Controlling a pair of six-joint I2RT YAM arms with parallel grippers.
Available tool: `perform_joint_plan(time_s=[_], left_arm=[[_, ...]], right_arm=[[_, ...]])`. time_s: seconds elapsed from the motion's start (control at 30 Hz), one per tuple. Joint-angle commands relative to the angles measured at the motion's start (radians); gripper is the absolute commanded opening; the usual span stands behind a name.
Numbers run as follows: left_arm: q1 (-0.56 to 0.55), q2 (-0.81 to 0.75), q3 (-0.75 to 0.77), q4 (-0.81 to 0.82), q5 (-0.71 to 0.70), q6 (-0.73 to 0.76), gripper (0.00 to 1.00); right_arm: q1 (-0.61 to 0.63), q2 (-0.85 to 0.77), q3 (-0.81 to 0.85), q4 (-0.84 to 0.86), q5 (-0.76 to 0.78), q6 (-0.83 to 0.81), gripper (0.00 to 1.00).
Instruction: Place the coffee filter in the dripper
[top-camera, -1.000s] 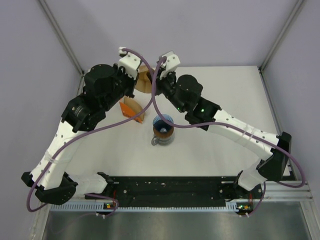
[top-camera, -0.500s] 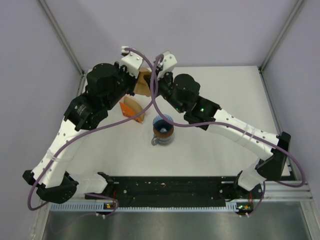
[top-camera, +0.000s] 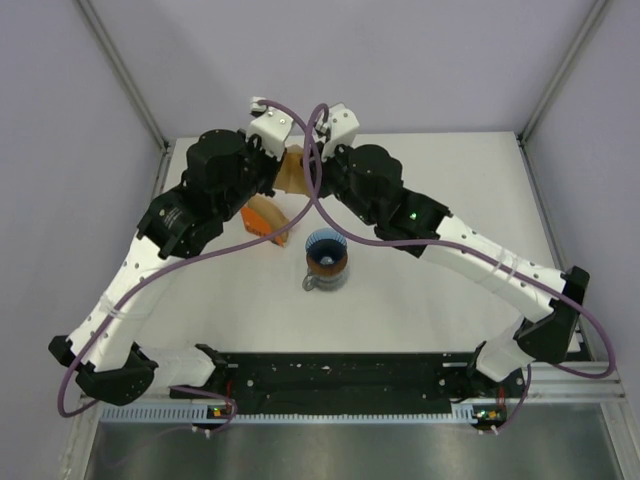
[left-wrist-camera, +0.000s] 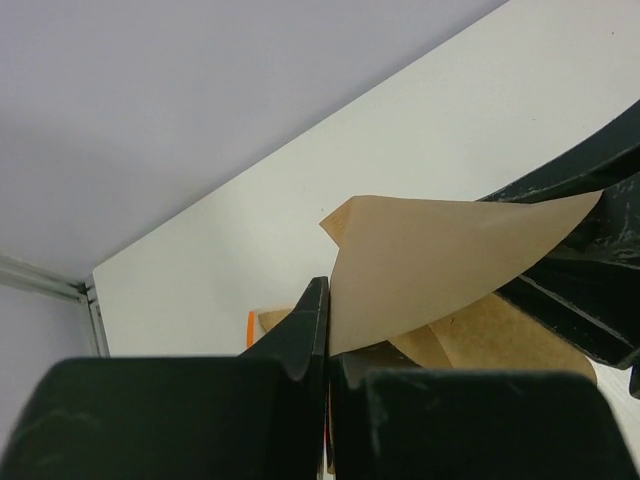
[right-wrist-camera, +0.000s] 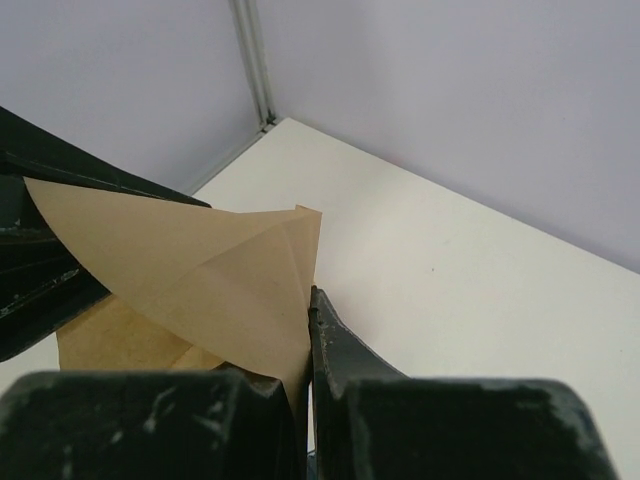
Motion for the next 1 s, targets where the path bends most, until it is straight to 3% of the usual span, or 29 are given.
perform_joint_plan(time_s=[0.0,0.3,0.33,0.4,0.47,0.57,0.67,0.77,0.97], left_arm=[[0.006,0.010,0.043,-0.010,-0.047,-0.039,0.00],[0.008,0.007,0.035,-0.016,-0.003,-0.035,0.00],[0.006,0.009,0.035,-0.030,0.025,-0.048,0.08],[0.014,0.022,0.051,-0.063,0.098,-0.078,0.39],[0.064,0.055,0.104,-0.126,0.195,-0.133,0.61],[0.207,0.133,0.227,-0.266,0.448,-0.262,0.75],[0.255,0.174,0.276,-0.352,0.539,-0.281,0.94],[0.285,0.158,0.217,-0.326,0.572,-0.279,0.98],[0.327,0.108,0.107,-0.277,0.591,-0.304,0.94]], right_arm=[[-0.048,-0.052,0.046,-0.103,0.029,0.038,0.00],[-0.083,-0.046,0.073,-0.197,0.022,0.045,0.00],[-0.085,-0.026,0.096,-0.229,0.008,0.047,0.00],[-0.091,-0.001,0.142,-0.305,-0.017,0.058,0.00],[-0.135,0.003,0.147,-0.384,-0.082,0.096,0.00],[-0.224,0.008,0.141,-0.480,-0.231,0.165,0.00],[-0.252,0.042,0.177,-0.597,-0.274,0.156,0.00],[-0.255,0.092,0.217,-0.709,-0.360,0.148,0.00],[-0.255,0.175,0.245,-0.815,-0.477,0.156,0.00]])
